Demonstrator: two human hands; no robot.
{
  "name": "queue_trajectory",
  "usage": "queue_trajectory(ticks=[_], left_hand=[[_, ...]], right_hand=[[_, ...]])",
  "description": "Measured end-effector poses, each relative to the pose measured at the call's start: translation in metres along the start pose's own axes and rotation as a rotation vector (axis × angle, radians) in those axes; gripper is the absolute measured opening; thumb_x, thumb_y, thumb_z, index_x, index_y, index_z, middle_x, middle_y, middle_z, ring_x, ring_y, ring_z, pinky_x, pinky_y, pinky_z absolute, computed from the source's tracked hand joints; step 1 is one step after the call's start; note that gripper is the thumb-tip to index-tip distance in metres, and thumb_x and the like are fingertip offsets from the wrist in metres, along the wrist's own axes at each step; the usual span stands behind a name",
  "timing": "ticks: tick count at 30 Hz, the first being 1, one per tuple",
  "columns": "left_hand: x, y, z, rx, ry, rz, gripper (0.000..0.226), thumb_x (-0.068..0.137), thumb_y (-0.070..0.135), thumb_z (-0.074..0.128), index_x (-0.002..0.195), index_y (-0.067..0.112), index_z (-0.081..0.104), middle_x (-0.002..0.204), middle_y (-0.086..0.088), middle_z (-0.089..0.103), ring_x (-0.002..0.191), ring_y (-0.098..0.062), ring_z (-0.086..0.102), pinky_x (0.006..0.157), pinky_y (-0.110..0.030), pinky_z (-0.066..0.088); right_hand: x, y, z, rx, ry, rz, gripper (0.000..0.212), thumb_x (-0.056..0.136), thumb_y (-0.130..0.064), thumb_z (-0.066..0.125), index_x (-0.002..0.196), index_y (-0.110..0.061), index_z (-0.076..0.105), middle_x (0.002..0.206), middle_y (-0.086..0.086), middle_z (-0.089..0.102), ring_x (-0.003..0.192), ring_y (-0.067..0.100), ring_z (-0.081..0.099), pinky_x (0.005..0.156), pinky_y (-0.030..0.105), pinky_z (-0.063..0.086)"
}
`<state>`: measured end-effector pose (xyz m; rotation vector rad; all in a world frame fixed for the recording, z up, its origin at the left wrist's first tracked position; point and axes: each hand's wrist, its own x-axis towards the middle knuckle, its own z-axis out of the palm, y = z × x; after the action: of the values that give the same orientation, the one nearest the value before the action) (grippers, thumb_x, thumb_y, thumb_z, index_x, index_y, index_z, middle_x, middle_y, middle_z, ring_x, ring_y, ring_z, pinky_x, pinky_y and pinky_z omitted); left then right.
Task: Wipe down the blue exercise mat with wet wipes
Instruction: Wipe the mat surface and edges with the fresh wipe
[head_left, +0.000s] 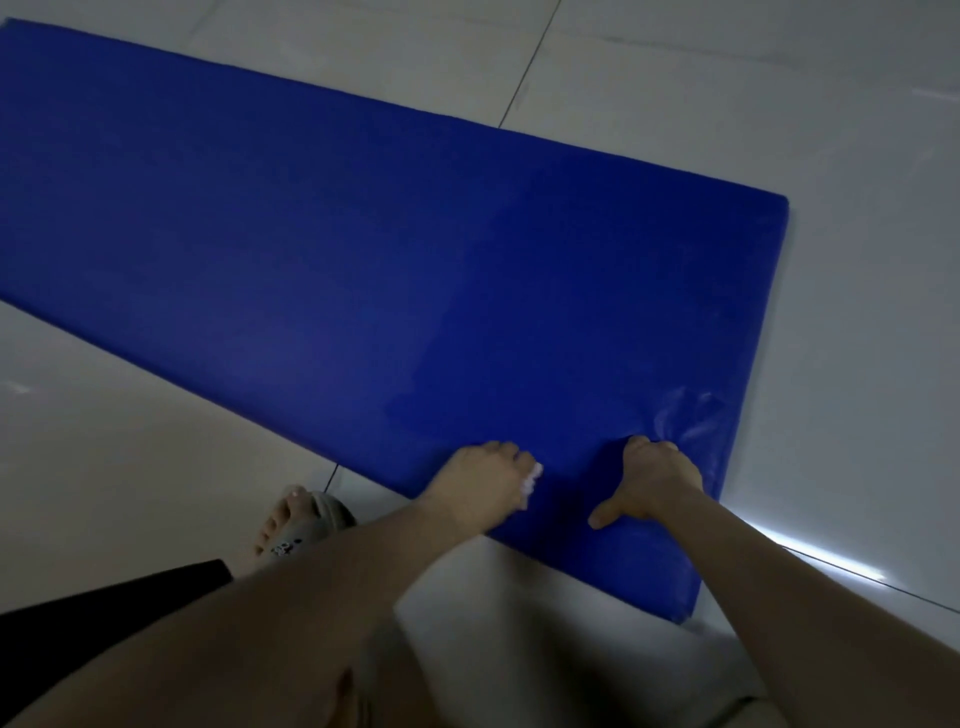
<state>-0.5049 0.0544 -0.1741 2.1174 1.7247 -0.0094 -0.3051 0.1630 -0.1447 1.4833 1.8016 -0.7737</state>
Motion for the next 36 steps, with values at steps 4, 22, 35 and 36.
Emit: queue_trajectory(ticks=[4,22,35,36], left_hand=[[-0.012,-0.066,-0.025,0.183,0.006,-0.339,0.032,0.096,0.039,0.061,0.119,0.016,0.059,0.115,-0.006,0.06,0.102,-0.025,0.059,0.077,-0.037,0.05],[-0.003,0.082,0.022,-0.122,0.081,-0.174,0.013,0.096,0.022,0.052,0.103,0.015,0.06,0.091,-0.007,0.062,0.077,-0.024,0.062,0.06,-0.036,0.052],[-0.045,-0.067,-0.016,0.164,0.078,-0.478,0.025,0.1,0.033,0.056,0.122,0.021,0.059,0.115,-0.003,0.06,0.102,-0.024,0.058,0.082,-0.038,0.05],[-0.048,-0.079,-0.021,0.142,0.094,-0.593,0.024,0.1,0.034,0.056,0.119,0.019,0.059,0.113,-0.004,0.061,0.1,-0.024,0.059,0.08,-0.039,0.052]], right_hand=[[0.0,0.001,0.001,-0.013,0.0,0.003,0.119,0.049,-0.068,0.089,0.14,-0.012,0.037,0.134,0.011,0.048,0.116,0.024,0.055,0.086,0.035,0.053],[0.011,0.015,-0.007,-0.004,-0.041,-0.12,0.076,0.067,-0.049,0.089,0.117,-0.013,0.043,0.109,0.007,0.053,0.075,0.019,0.065,0.071,0.033,0.061],[0.015,0.014,-0.006,0.039,-0.087,-0.113,0.07,0.069,-0.044,0.09,0.112,-0.016,0.042,0.101,0.003,0.052,0.085,0.019,0.064,0.077,0.037,0.062],[0.015,0.015,-0.005,0.034,-0.084,-0.114,0.07,0.069,-0.044,0.09,0.113,-0.016,0.042,0.1,0.003,0.053,0.084,0.019,0.064,0.077,0.036,0.062]])
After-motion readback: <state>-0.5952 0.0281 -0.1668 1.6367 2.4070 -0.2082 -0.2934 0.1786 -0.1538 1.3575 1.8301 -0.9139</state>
